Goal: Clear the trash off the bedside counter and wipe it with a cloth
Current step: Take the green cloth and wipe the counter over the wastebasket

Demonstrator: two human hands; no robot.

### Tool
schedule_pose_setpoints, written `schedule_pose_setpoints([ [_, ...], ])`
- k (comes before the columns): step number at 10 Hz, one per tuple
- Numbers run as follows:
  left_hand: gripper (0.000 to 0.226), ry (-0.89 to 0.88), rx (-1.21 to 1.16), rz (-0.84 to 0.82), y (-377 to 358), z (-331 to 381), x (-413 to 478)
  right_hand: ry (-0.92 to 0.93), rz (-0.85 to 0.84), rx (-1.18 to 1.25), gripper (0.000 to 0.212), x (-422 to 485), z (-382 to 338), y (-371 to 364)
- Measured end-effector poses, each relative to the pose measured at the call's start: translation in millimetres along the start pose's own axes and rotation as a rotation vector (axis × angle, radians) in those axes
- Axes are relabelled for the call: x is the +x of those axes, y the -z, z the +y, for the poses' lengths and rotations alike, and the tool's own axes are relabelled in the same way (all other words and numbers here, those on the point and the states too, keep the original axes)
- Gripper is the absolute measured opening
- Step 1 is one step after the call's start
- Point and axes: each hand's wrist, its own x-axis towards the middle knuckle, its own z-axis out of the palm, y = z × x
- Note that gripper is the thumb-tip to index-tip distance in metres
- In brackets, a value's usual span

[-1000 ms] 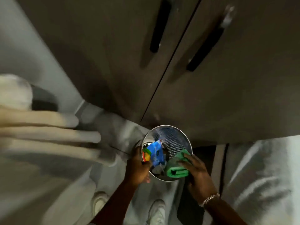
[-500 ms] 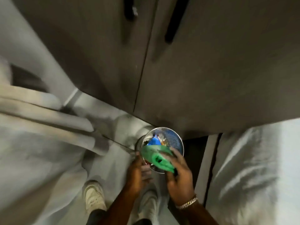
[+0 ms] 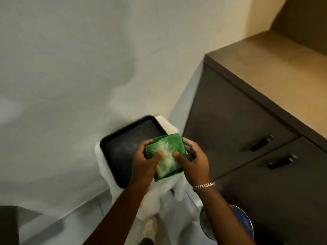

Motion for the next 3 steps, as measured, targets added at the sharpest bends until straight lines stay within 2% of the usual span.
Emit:
schedule_pose_setpoints([
  [1,0.036,-0.057,0.24,0.171,34.0,16.2,29.3,-0.024,-0.054,-0.12,0.048,35.5,-15.4,-55.8],
  [2,0.04,-0.052,0.518,0.143,72.1,16.8,53.8,-0.105,-0.108,-0.237,0.044,49.1,-17.3,-101.5],
  [3,0.048,-0.06,0.638,0.082,81.5,20.3,60.4,-0.136,-0.001,-0.338,0.039,46.3,-13.7,-105.6],
])
